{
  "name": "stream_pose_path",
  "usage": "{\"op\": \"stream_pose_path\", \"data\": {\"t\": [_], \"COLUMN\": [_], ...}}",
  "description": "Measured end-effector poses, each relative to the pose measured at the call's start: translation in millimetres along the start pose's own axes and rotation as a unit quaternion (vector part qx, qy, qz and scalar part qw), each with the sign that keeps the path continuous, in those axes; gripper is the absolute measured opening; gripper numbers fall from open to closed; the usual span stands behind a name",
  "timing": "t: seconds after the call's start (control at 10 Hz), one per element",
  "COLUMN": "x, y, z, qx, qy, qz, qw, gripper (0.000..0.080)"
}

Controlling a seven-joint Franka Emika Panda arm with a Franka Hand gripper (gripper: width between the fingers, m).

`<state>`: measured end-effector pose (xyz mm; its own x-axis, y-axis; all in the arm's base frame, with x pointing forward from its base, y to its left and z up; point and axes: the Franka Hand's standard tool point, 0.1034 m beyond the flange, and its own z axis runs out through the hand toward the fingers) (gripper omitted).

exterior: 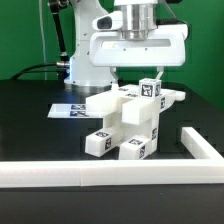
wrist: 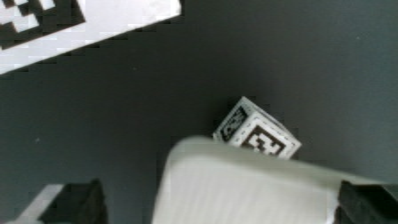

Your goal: Assemble chair

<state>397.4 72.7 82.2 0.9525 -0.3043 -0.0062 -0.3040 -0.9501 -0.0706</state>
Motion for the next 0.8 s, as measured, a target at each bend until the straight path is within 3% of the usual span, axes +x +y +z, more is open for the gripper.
{"op": "stream_pose_path", "data": {"t": [0.3, 0.6, 0.8], "x": [-7.8, 11.7, 18.5], "y": [5.3, 12.8, 12.5], "z": [8.7, 0.6, 3.4], "qx": [-0.009, -0.004, -0.007], "qy": [-0.009, -0.006, -0.004], "qz": [-0.004, -0.012, -0.011], "qw": [1.000, 1.000, 1.000], "gripper": [0.0649, 0.0649, 0.0649]}}
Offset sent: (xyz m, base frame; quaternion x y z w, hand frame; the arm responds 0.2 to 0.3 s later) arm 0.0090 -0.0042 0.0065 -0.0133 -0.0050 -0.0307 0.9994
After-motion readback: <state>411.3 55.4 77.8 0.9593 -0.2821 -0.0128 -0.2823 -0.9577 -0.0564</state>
